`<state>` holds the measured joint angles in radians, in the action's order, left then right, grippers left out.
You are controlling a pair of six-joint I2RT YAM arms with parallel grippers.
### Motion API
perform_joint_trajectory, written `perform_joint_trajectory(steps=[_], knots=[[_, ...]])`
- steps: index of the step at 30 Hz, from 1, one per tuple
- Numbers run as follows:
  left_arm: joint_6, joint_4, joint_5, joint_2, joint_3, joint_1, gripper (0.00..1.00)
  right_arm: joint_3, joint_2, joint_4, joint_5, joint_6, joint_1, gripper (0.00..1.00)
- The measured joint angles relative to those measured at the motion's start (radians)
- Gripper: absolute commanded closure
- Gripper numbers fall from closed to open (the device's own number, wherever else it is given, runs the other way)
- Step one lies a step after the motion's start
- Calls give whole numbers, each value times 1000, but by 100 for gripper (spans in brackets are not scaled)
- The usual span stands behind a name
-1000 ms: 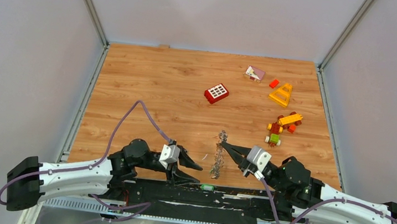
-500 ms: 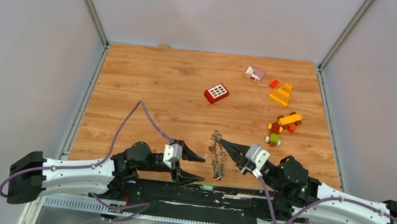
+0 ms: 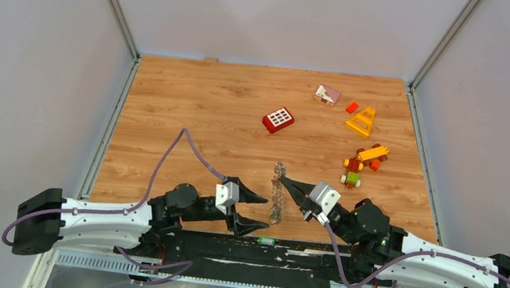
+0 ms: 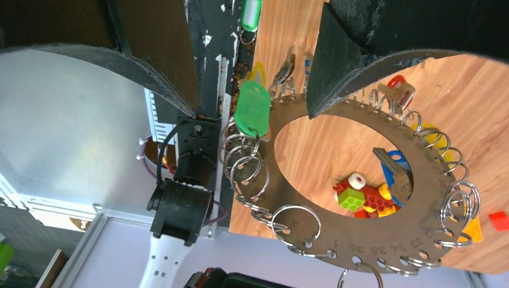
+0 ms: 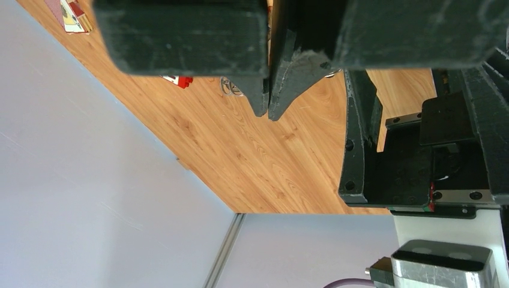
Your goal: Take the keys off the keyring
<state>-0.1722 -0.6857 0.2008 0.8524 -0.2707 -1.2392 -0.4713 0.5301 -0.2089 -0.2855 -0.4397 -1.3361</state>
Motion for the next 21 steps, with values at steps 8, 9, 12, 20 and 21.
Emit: perform_joint_trajectory(steps=[8, 9, 12, 20, 21], knots=[[8, -3, -12, 77, -25, -4, 37, 0, 4, -14, 0, 0, 0, 100], [8, -4, -11, 86, -29, -4, 39, 0, 4, -16, 0, 0, 0, 100], [13, -9, -8, 101, -35, -4, 46, 0, 4, -18, 0, 0, 0, 100], [26, -5, 18, 109, -47, -5, 62, 0, 4, -21, 0, 0, 0, 100], [27, -4, 23, 109, -51, -5, 63, 0, 4, -21, 0, 0, 0, 100]])
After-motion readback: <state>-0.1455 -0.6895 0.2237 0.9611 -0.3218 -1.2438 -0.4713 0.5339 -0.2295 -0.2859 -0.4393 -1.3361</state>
